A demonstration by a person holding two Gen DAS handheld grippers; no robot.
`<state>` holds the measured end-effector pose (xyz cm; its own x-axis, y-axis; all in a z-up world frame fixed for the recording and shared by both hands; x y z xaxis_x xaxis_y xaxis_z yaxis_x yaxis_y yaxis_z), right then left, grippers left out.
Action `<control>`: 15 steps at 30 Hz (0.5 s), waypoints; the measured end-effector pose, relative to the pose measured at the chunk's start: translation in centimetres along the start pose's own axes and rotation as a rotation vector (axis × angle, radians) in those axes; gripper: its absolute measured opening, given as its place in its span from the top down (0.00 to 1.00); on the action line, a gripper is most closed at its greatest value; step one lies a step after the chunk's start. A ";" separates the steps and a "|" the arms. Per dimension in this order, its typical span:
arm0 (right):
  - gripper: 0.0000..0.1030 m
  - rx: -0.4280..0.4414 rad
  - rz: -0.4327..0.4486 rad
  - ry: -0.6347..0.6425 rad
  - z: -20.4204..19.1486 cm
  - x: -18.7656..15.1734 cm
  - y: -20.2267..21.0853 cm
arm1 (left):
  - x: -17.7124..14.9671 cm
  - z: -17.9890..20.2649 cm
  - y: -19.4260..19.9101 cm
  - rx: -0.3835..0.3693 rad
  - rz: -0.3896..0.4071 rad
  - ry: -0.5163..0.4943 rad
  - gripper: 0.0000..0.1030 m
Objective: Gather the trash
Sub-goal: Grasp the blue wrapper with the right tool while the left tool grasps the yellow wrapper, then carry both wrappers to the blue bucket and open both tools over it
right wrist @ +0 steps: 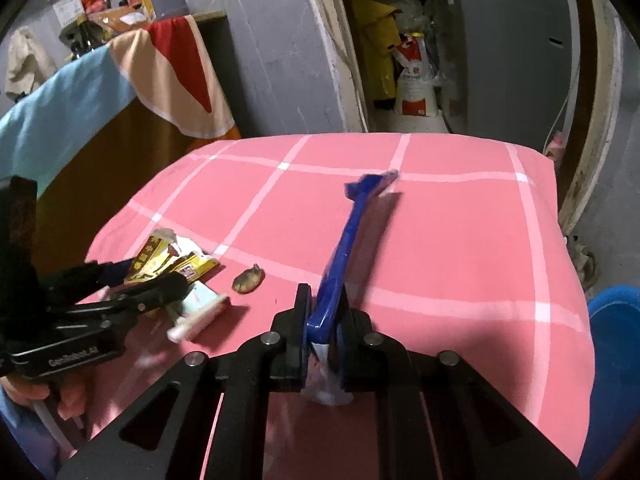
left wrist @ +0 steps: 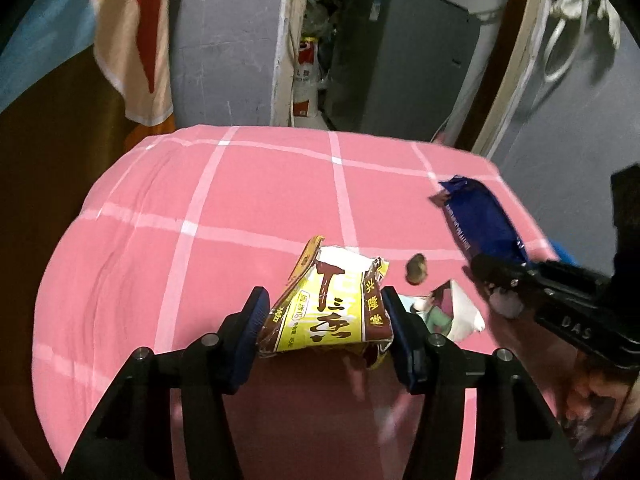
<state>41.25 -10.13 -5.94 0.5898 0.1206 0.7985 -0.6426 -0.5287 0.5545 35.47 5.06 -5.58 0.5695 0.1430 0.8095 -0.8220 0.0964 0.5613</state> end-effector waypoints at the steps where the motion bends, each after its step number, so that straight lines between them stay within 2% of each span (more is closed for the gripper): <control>1: 0.92 0.000 0.014 -0.005 0.0 -0.1 0.5 | 0.0 -0.1 0.5 -0.008 0.019 0.020 0.51; 8: 0.93 0.006 0.164 0.067 -1.4 -0.2 4.8 | 0.7 1.3 5.5 -0.055 0.201 0.076 0.51; 15: 0.93 -0.026 0.423 0.188 -2.9 0.9 13.3 | 2.6 5.8 9.9 -0.156 0.389 0.081 0.51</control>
Point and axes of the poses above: each gripper's, at about its wrist camera, not at the fingertips, and y roughly against the way its jaws point, z to its right, x to its top, the point moved 5 cm from there along -y, roughly the way its jaws point, and after that the axes turned 14 degrees about z, right-handed, at the moved point
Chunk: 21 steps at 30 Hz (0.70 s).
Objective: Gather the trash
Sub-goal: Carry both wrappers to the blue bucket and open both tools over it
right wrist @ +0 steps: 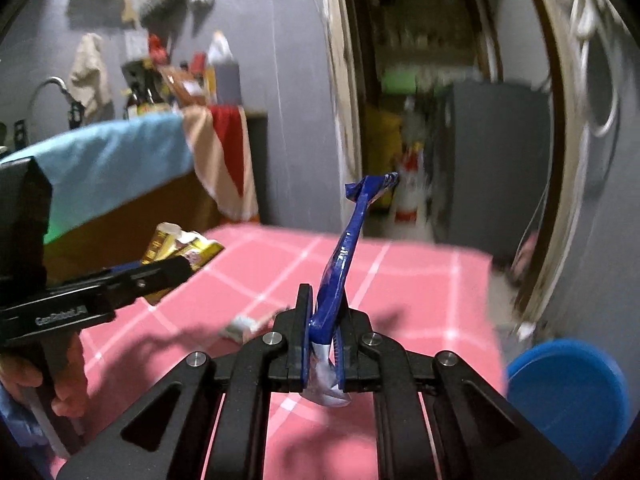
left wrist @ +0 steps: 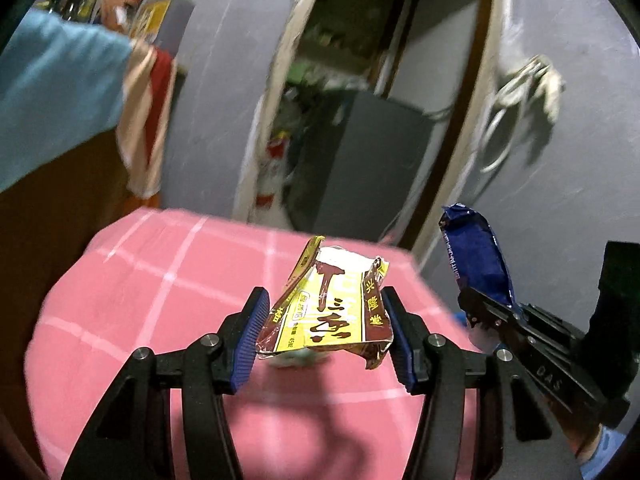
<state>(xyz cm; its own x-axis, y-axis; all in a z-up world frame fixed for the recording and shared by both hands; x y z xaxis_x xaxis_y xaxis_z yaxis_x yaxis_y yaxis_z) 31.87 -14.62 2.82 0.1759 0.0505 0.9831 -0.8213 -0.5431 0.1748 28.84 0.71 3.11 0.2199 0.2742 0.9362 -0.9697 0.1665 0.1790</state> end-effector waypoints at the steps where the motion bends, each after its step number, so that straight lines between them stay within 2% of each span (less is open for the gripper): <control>1: 0.93 -0.006 0.024 0.006 0.1 0.5 0.8 | 0.4 0.9 0.2 -0.019 0.025 -0.001 0.51; 8: 0.93 -0.106 0.225 0.043 3.0 4.5 8.6 | 2.6 7.5 2.0 -0.143 0.176 -0.025 0.51; 11: 0.93 -0.154 0.277 0.095 3.8 5.4 10.9 | 2.9 10.9 2.8 -0.188 0.213 -0.041 0.51; 16: 0.93 -0.236 0.328 0.154 6.2 6.3 14.6 | 2.8 15.4 2.1 -0.251 0.219 -0.060 0.51; 21: 0.93 -0.300 0.344 0.145 8.8 6.0 16.9 | 2.1 18.7 0.7 -0.293 0.199 -0.081 0.51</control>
Point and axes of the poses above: each gripper's, at about its wrist camera, not at the fingertips, and y roughly against the way its jaws point, z to its right, x to its top, the point moved 5 cm from there along -y, roughly the way its jaws point, and after that the axes turned 14 degrees about z, right-handed, at the moved point
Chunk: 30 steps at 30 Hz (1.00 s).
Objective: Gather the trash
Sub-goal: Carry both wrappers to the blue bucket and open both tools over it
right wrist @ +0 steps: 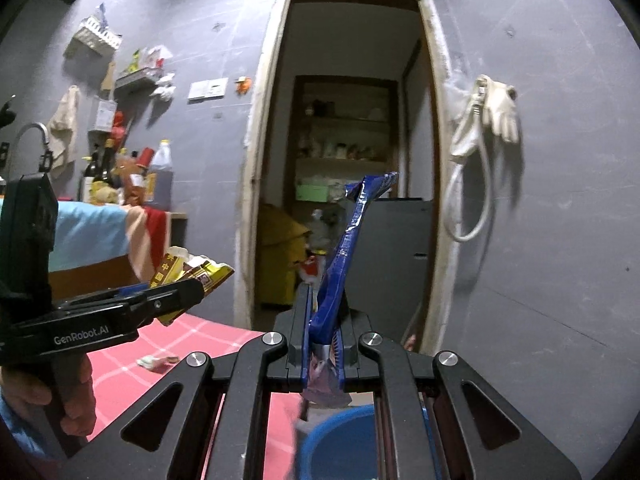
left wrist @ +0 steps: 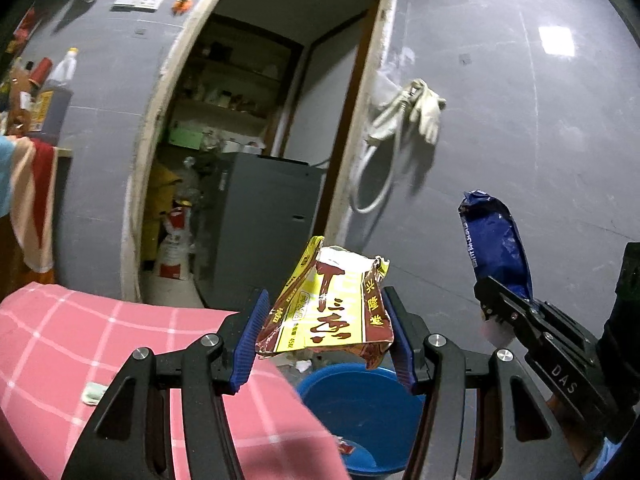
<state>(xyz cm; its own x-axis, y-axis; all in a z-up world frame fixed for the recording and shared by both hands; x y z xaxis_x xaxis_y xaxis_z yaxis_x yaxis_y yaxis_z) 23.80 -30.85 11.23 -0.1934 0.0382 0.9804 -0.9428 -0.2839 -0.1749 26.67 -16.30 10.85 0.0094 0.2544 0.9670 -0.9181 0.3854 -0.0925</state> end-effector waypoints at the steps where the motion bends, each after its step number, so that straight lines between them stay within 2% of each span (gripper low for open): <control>1: 0.92 -0.011 -0.005 -0.003 0.5 -0.3 0.1 | -0.3 0.4 -0.5 -0.007 -0.010 0.000 0.51; 5: 0.92 -0.037 -0.039 -0.030 2.3 -2.0 0.2 | -1.9 2.0 -2.3 -0.013 -0.067 -0.005 0.51; 10: 0.92 -0.060 -0.093 -0.056 3.9 -4.5 0.2 | -5.2 2.5 -5.0 -0.014 -0.191 0.037 0.51; 20: 0.92 -0.086 -0.289 -0.170 7.0 -11.4 -1.2 | -11.8 2.9 -8.7 0.008 -0.459 0.040 0.50; 26: 0.91 -0.091 -0.406 -0.256 8.2 -15.2 -1.8 | -16.0 2.3 -9.4 0.028 -0.591 0.043 0.50; 30: 0.91 -0.104 -0.458 -0.296 9.0 -16.7 -1.8 | -17.5 2.1 -9.3 0.030 -0.634 0.050 0.49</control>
Point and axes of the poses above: each gripper's, at about its wrist camera, not at the fingertips, and y roughly against the way its jaws point, z to its right, x to its top, the point moved 5 cm from there along -y, roughly the way its jaws point, and after that the axes turned 14 degrees about z, right-handed, at the moved point
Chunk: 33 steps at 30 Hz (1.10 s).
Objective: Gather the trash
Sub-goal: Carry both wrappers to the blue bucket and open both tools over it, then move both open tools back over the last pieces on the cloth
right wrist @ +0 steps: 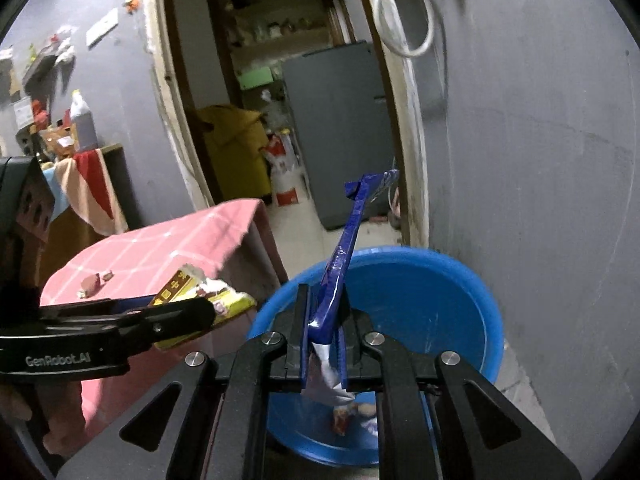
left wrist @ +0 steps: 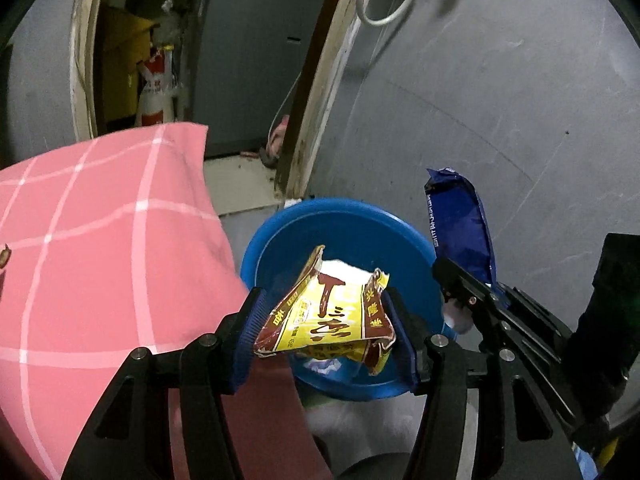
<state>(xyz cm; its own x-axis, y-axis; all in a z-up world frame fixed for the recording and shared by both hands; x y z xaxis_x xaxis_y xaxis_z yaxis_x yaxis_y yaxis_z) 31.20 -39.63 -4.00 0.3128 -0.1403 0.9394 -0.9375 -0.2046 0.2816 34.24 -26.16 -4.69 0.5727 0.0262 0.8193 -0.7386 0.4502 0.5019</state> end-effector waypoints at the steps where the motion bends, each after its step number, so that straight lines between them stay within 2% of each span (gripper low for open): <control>1: 0.90 -0.004 -0.009 -0.005 0.2 -0.1 -0.1 | -0.2 0.0 -0.2 -0.001 -0.006 -0.002 0.48; 3: 0.87 -0.013 -0.024 -0.011 0.5 -0.4 -0.3 | -0.4 -0.1 -0.4 -0.002 -0.015 -0.006 0.47; 4: 0.79 -0.017 -0.029 -0.016 0.7 -0.4 -0.3 | -0.5 -0.2 -0.4 -0.003 -0.020 -0.010 0.47; 6: 0.72 -0.018 -0.030 -0.022 0.9 -0.4 -0.2 | -0.6 -0.2 -0.3 -0.004 -0.020 -0.015 0.45; 12: 0.70 -0.030 -0.025 -0.010 1.0 0.0 0.2 | 0.3 -0.7 0.7 -0.008 0.019 -0.007 0.43; 15: 0.69 -0.038 -0.015 -0.003 0.7 0.6 0.5 | 1.0 -1.0 2.4 -0.010 0.076 0.002 0.36; 17: 0.68 -0.043 -0.008 0.002 0.4 1.2 0.7 | 1.5 -1.2 3.6 -0.010 0.113 0.007 0.36; 18: 0.64 -0.045 -0.004 0.003 0.2 1.4 0.8 | 1.7 -1.3 4.1 -0.011 0.124 0.009 0.35; 19: 0.55 -0.046 0.001 0.005 0.1 1.7 1.0 | 1.9 -1.3 4.7 -0.011 0.137 0.010 0.35; 22: 0.51 -0.040 0.039 0.014 -0.7 2.9 1.9 | 2.6 -1.7 6.6 -0.007 0.192 0.011 0.33; 24: 0.46 -0.038 0.063 0.032 -1.4 3.6 2.5 | 3.1 -1.8 7.8 -0.006 0.232 0.014 0.27; 25: 0.37 -0.039 0.078 0.039 -1.8 3.9 2.8 | 3.4 -1.9 8.4 -0.006 0.255 0.015 0.26; 27: 0.27 -0.036 0.127 0.056 -2.7 5.0 3.8 | 4.0 -2.1 10.0 -0.003 0.303 0.015 0.22; 30: 0.22 -0.026 0.200 0.085 -4.2 6.5 5.3 | 4.8 -2.8 12.1 0.015 0.375 0.014 0.12; 33: 0.09 -0.007 0.266 0.098 -5.8 7.8 6.6 | 5.6 -3.4 14.4 0.041 0.453 0.000 0.08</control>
<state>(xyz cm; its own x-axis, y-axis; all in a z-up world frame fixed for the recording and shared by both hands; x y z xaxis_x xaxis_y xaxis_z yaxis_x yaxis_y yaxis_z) 26.60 -36.50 6.34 0.0400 -0.0940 0.9948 -0.9858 -0.1662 0.0240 27.99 -16.44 6.17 0.1883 0.2126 0.9588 -0.9282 0.3576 0.1030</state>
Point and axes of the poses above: each gripper's, at about its wrist camera, not at the fingertips, and y roughly against the way its jaws point, z to its right, x to its top, the point moved 5 cm from there along -y, roughly the way its jaws point, and after that the axes turned 14 degrees about z, right-handed, at the moved point
